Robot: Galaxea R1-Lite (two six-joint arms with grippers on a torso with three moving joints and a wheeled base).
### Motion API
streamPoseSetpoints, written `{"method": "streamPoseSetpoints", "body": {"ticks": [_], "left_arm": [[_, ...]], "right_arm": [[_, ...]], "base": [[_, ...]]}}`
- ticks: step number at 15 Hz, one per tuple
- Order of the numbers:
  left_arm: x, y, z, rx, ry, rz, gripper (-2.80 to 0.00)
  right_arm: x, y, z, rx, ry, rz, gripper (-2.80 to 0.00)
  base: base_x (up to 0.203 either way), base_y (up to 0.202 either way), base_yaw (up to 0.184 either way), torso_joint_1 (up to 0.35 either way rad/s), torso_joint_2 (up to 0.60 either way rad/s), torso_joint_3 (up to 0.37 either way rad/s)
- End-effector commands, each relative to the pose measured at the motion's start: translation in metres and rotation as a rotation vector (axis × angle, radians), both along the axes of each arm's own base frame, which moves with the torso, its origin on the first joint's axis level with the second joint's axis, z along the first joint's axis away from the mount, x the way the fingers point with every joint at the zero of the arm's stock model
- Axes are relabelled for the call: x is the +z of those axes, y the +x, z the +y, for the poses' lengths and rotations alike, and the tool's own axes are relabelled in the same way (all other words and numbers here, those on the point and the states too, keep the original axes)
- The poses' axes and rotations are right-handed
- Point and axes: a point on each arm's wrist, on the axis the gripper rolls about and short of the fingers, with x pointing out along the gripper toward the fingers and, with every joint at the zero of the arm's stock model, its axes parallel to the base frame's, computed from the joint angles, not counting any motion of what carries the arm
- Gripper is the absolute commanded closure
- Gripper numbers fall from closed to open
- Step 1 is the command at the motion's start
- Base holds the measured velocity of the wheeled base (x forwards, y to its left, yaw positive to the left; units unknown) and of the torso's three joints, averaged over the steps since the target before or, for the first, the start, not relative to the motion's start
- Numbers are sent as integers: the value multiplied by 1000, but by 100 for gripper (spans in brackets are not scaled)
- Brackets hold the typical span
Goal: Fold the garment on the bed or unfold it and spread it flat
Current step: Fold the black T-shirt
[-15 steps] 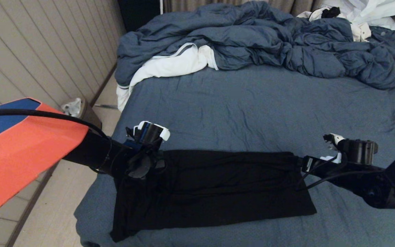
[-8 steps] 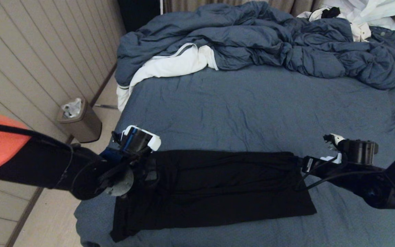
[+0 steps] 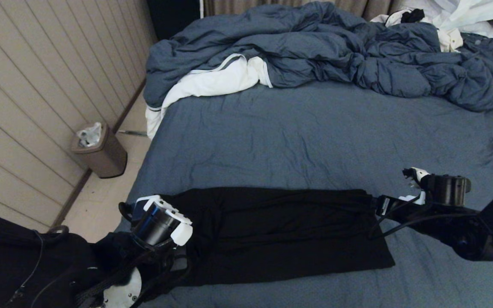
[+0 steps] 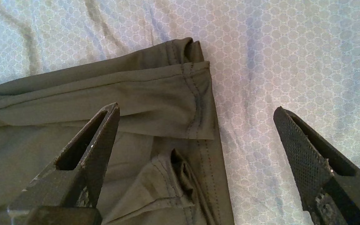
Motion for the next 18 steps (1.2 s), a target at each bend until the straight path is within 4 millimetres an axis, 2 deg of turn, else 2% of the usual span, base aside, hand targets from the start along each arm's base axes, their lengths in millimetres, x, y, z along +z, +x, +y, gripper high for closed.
{"method": "streamPoseSetpoints", "body": {"ticks": [1,2,7,11,13,16,18], "left_arm": [[-9,-1,-2,6,7,18,-230],[-10,-2,-2,4,4,17,-280],[2,-10,4,-5,-33,-23,-280],[48,-24,18,-21,-128,-139,-280],[60,-14,22,15,-141,-155,-280],[72,0,25,13,-249,-91,-280],[77,11,38,56,-271,-43,-280]], "right_arm": [[-1,1,0,1,3,-1,-280],[-1,1,0,1,3,-1,-280],[-2,1,-1,0,1,1,-280],[-1,1,0,0,3,0,-280],[2,0,0,0,5,-7,-280],[15,-7,2,2,10,-21,-280],[26,-14,6,0,50,15,-280]], "base": [[0,0,0,0,0,0],[0,0,0,0,0,0],[0,0,0,0,0,0],[0,0,0,0,0,0],[0,0,0,0,0,0],[0,0,0,0,0,0],[0,0,0,0,0,0]]}}
